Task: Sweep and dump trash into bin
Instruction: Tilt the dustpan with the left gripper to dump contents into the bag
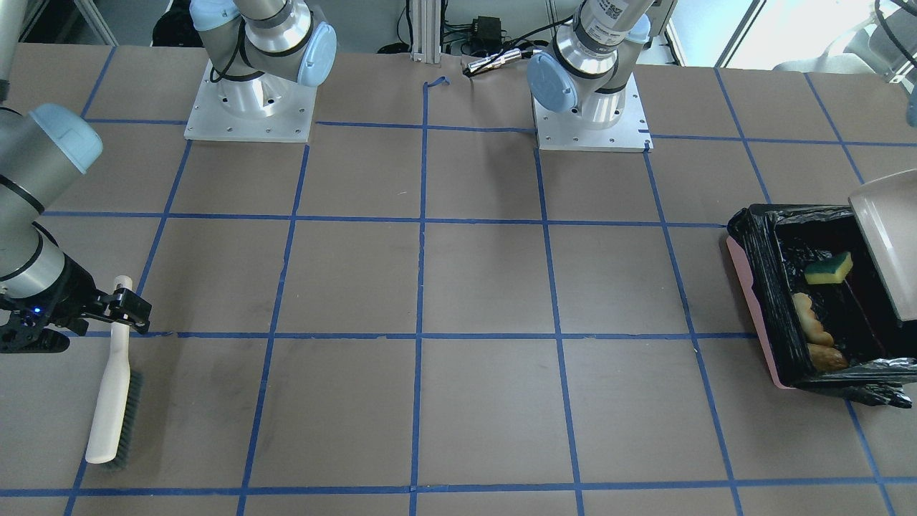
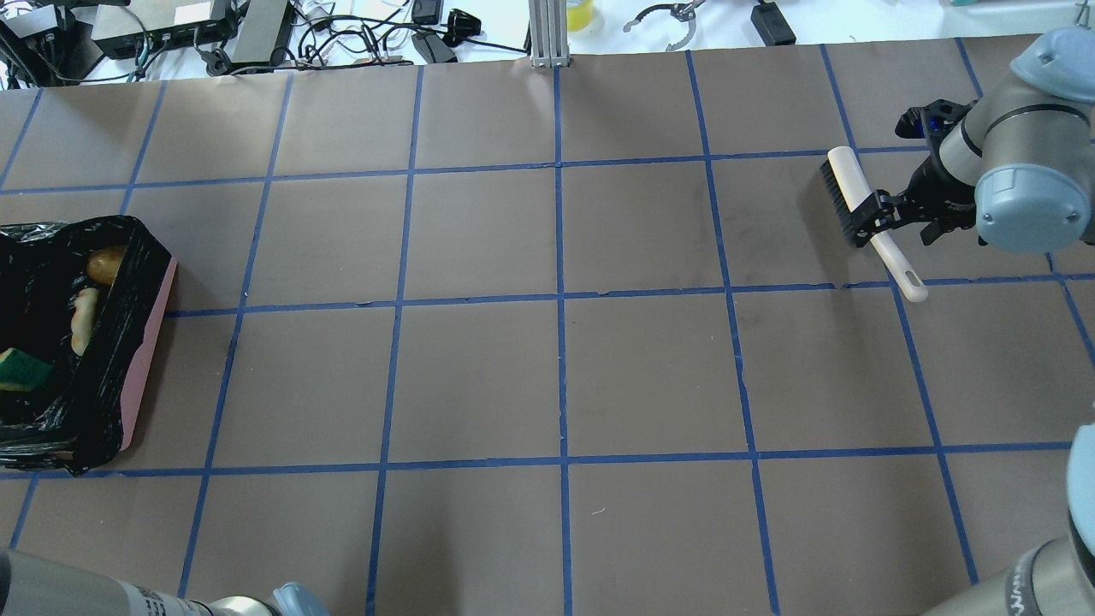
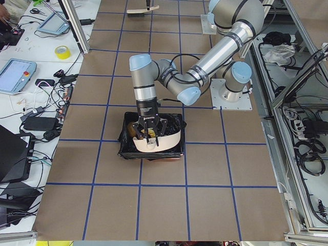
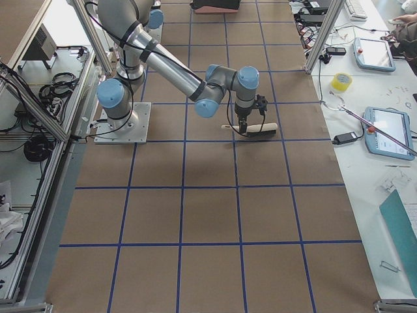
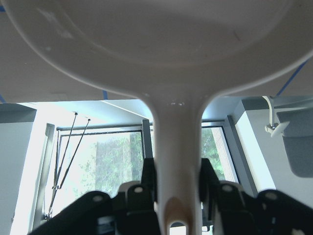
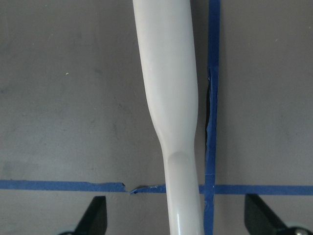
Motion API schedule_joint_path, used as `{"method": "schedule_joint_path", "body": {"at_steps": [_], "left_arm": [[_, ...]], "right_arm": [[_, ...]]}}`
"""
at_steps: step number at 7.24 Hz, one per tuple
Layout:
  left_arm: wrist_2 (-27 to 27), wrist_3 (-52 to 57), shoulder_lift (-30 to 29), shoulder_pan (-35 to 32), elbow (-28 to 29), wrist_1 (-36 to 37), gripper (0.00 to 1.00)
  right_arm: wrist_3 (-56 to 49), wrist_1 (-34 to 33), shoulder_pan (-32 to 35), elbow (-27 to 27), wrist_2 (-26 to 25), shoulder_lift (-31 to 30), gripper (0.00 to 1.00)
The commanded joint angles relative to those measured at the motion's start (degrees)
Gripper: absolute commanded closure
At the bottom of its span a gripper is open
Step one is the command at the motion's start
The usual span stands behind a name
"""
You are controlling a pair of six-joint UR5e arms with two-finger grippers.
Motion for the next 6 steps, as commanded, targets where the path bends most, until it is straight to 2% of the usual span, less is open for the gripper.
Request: {"method": "schedule_joint_path", "body": {"at_steps": [1, 2, 4, 5, 6], "left_arm": [[-2.54, 1.0, 1.44, -3.4, 0.33, 8.35, 1.0], [-12.84, 0.99, 2.49, -4.55, 0.33, 12.76, 1.0], [-32.87, -3.63, 2.33, -5.0, 1.37, 13.59, 1.0], [-34.46, -5.23, 1.63, -5.52, 1.91, 13.51, 1.0], [-39.87, -8.99, 0.84, -7.0, 2.0, 12.99, 1.0]], "right_arm": [[0.02, 0.23, -0.01, 1.13, -0.14, 0.14, 0.01], [0.89, 0.49, -0.01, 1.4, -0.14, 0.06, 0.01], [2.31, 0.41, -0.01, 1.76, -0.14, -0.03, 0.01], [1.79, 1.02, 0.08, 0.45, -0.57, -0.55, 0.0], [1.78, 4.85, 0.08, -2.69, -0.58, -1.25, 0.0]]}}
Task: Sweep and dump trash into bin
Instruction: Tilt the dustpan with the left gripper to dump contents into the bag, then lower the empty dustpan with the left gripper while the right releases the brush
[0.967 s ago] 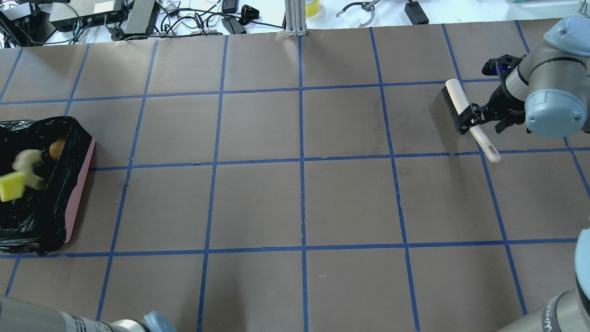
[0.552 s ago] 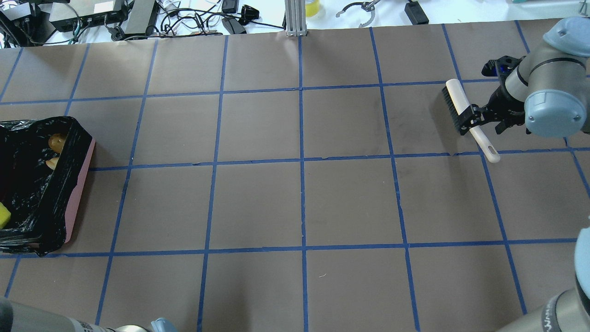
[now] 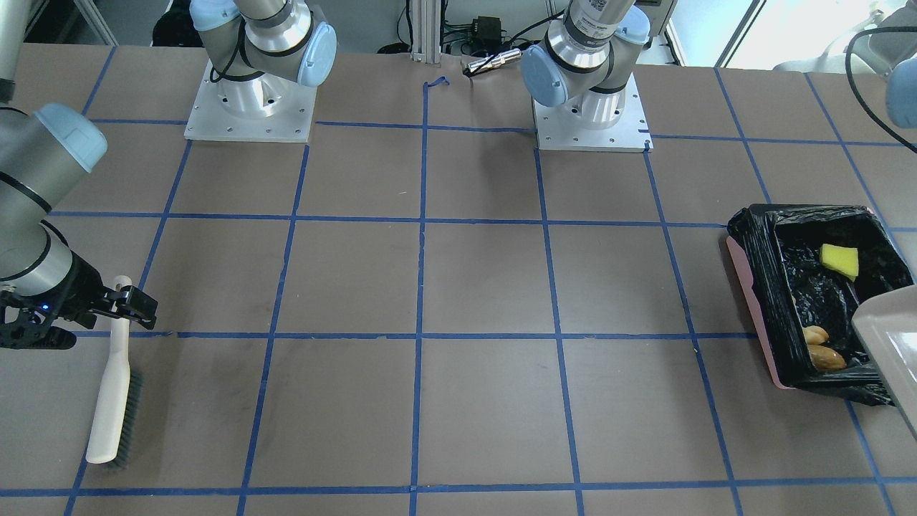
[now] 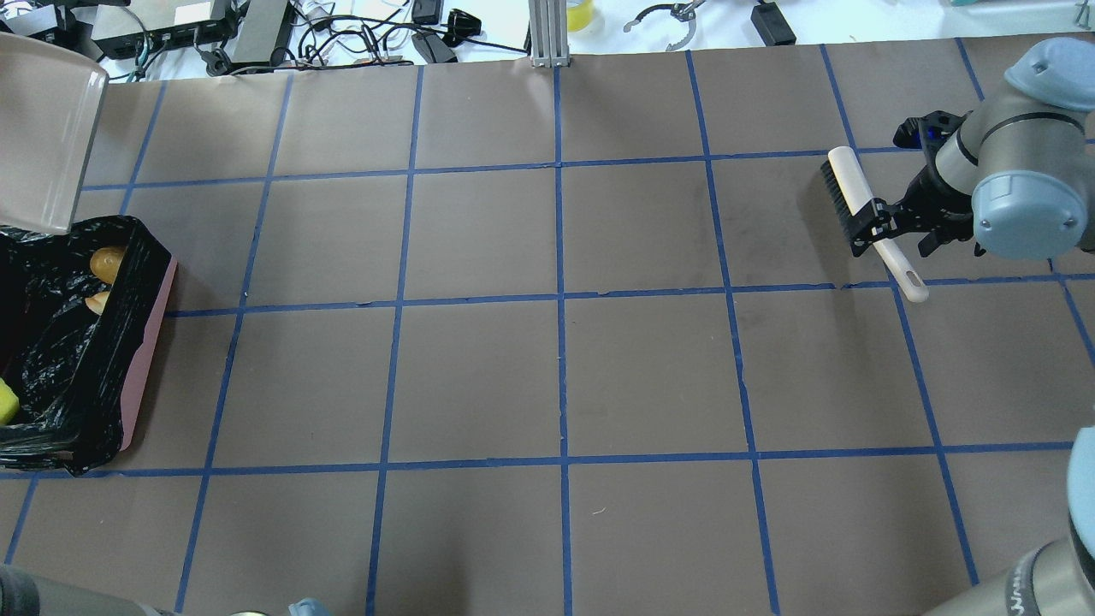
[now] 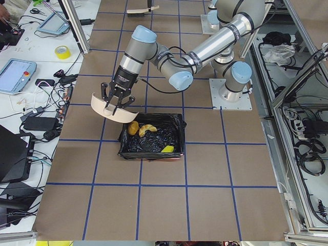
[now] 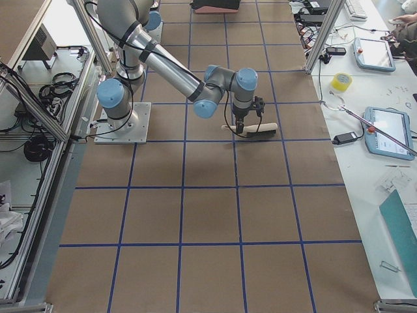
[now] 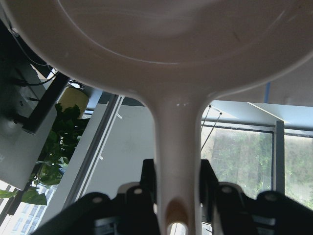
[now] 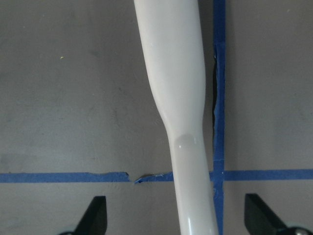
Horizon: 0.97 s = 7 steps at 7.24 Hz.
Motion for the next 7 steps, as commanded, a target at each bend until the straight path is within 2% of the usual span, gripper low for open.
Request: {"method": "schedule_joint_path", "body": {"at_steps": [1, 2, 3, 5, 7], "left_arm": [[-8.91, -8.92, -1.46, -2.97, 0.27, -3.57, 1.0], [-9.46, -12.63, -2.6, -5.16, 0.27, -7.09, 1.0], [-9.99, -16.58, -4.0, -7.71, -0.08, -8.78, 1.0], [-8.78, -22.49, -5.59, -13.68, -0.09, -16.05, 1.0], [-9.55, -36.07, -7.6, -17.12, 0.18, -25.37, 1.0]], "right_arm": [[0.23, 11.01, 0.65, -8.72, 0.02, -1.67, 0.0], [0.49, 18.14, 1.52, -14.08, 0.11, -1.94, 0.0], [0.93, 21.6, 3.88, -17.79, 0.03, -2.21, 0.0], [8.01, 24.34, 9.24, -20.9, -0.5, -2.65, 0.0], [15.92, 27.77, 14.34, -20.99, -0.59, -4.57, 0.0]]}}
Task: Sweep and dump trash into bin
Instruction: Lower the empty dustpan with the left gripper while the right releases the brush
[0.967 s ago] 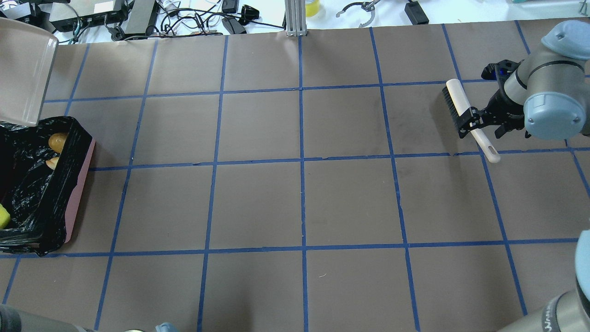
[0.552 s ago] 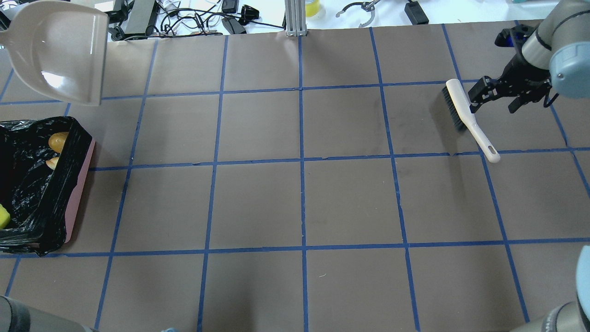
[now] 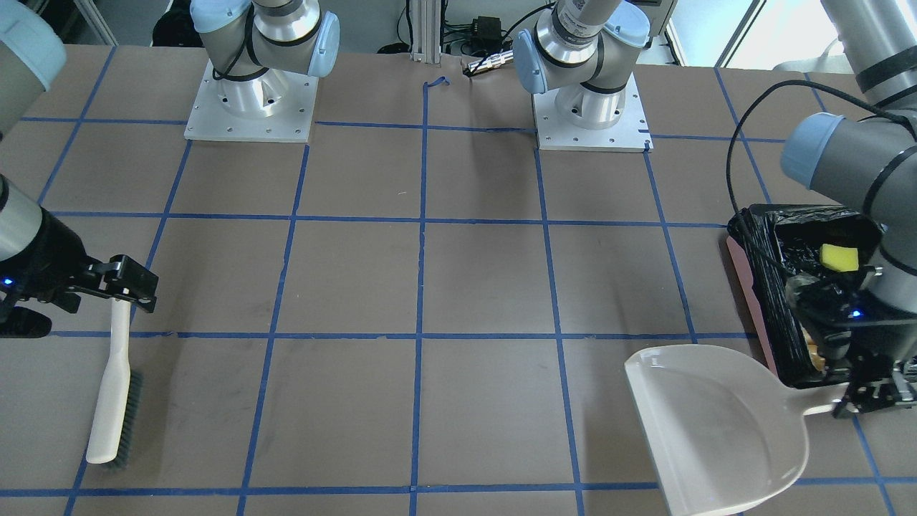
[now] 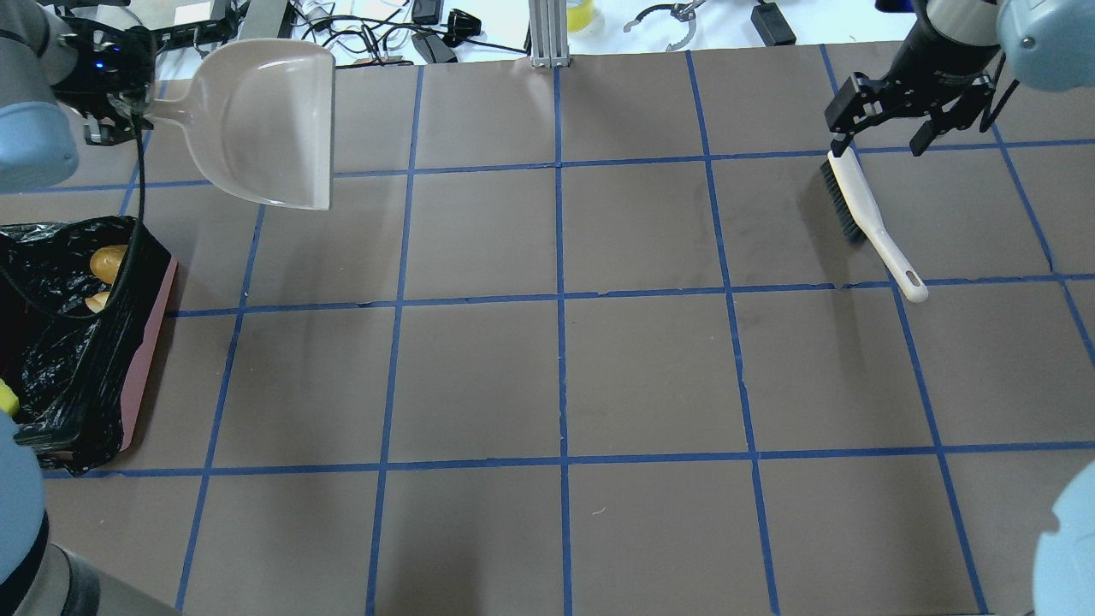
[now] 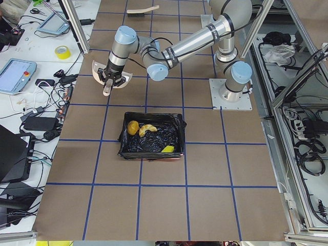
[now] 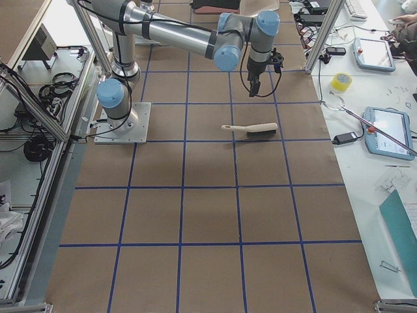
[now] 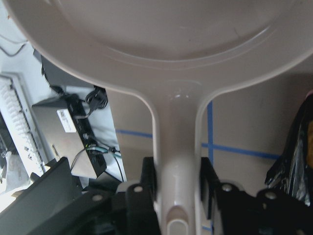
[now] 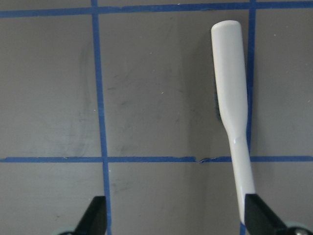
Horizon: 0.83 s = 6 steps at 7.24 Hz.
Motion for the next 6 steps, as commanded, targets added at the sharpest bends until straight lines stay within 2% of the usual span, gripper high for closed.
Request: {"method": "schedule_joint_path", "body": {"at_steps": [1, 2, 5, 6], "left_arm": [[-0.62, -7.38, -2.71, -3.91, 0.28, -8.35, 1.0], [-0.79, -6.52, -4.46, -4.71, 0.37, -10.64, 1.0], [-1.06, 2.36, -10.18, -6.12, 3.44, -11.02, 1.0], [-0.71, 3.85, -11.76, -6.3, 3.45, -11.02, 1.0]], "right_arm": [[6.14, 3.96, 4.64, -0.14, -0.17, -1.75, 0.0], [6.24, 6.67, 4.65, -0.31, -0.17, -2.97, 0.0], [7.2, 7.22, 5.26, -0.23, -0.88, -7.02, 0.0], [14.17, 7.4, 8.66, -0.49, -1.92, -7.29, 0.0]]}}
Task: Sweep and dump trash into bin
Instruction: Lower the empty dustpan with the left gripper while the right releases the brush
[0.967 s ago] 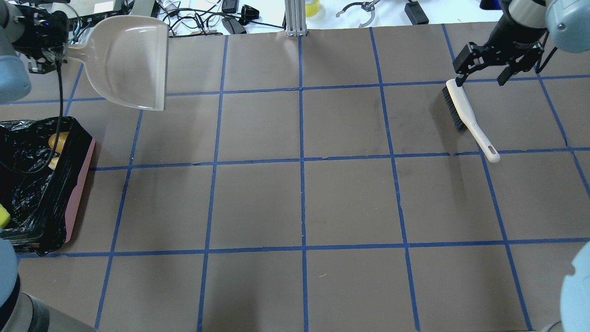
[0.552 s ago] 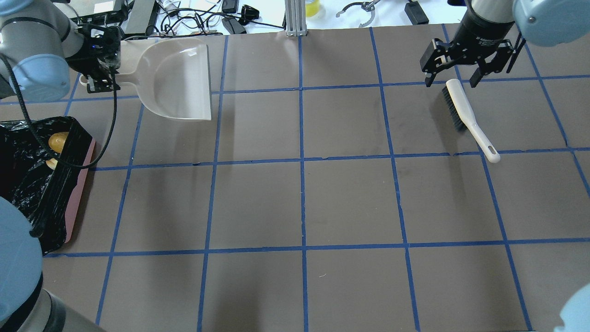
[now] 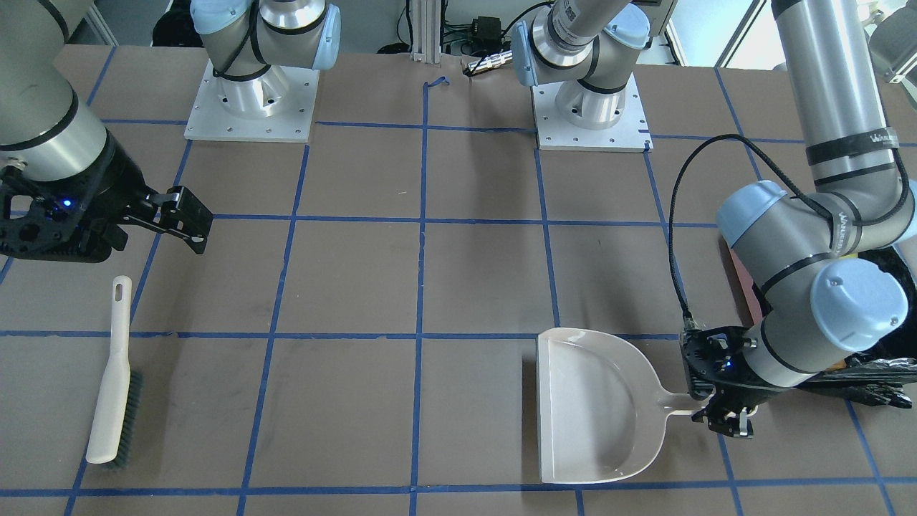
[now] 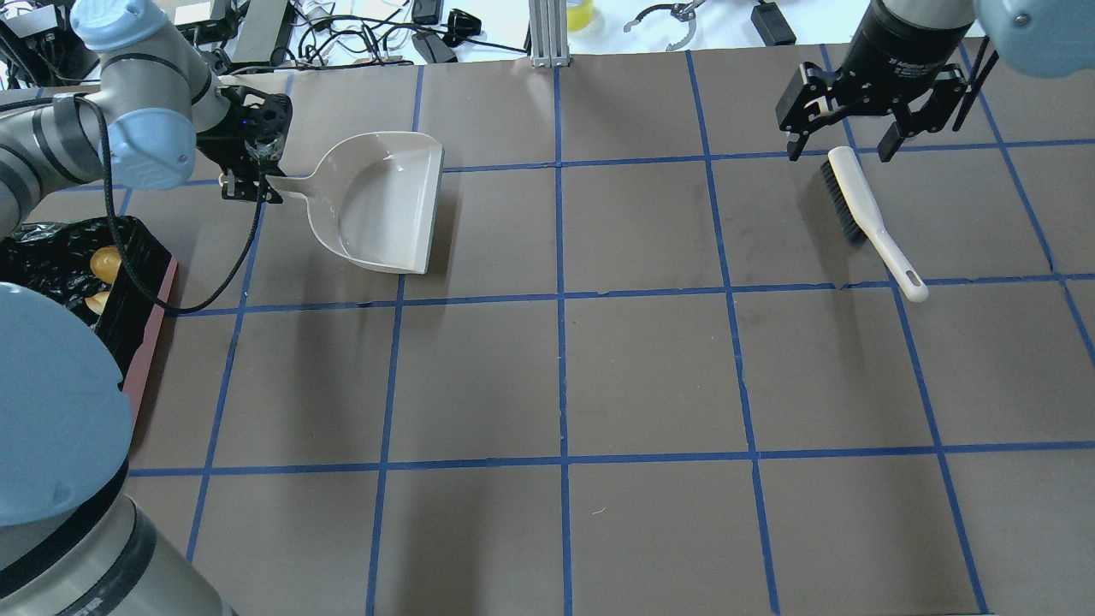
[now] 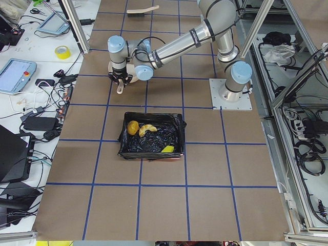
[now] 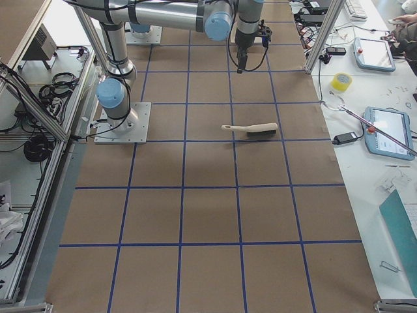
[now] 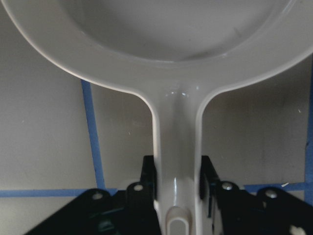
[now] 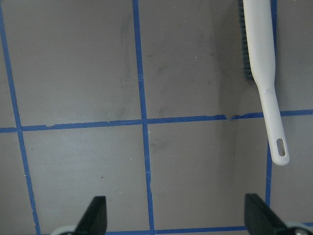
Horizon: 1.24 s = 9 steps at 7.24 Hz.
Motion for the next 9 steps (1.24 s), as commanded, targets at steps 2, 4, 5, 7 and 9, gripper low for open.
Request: {"method": "schedule_joint_path", "body": {"at_steps": [2, 4, 5, 7, 9], "left_arm": [[0.32, 0.58, -2.91, -0.45, 0.52, -0.03, 1.0], [0.14, -1.7, -2.92, -0.8, 0.52, 0.06, 1.0], [0.05, -2.24, -2.92, -0.89, 0.52, 0.06, 1.0], [-0.21, -2.6, -2.92, -0.89, 0.35, -0.03, 1.0], [0.22, -3.73, -2.83, -1.06, 0.0, 0.41, 1.0]], "right_arm": [[7.02, 0.21, 6.07, 0.09, -1.41, -2.3, 0.0], [7.02, 0.21, 6.07, 0.71, -2.28, -2.22, 0.0], [7.02, -0.14, 6.07, 0.54, -1.41, -2.31, 0.0], [6.93, -0.4, 6.07, 0.54, -1.23, -2.31, 0.0], [6.93, -0.14, 6.07, 0.63, -1.76, -2.22, 0.0]]}}
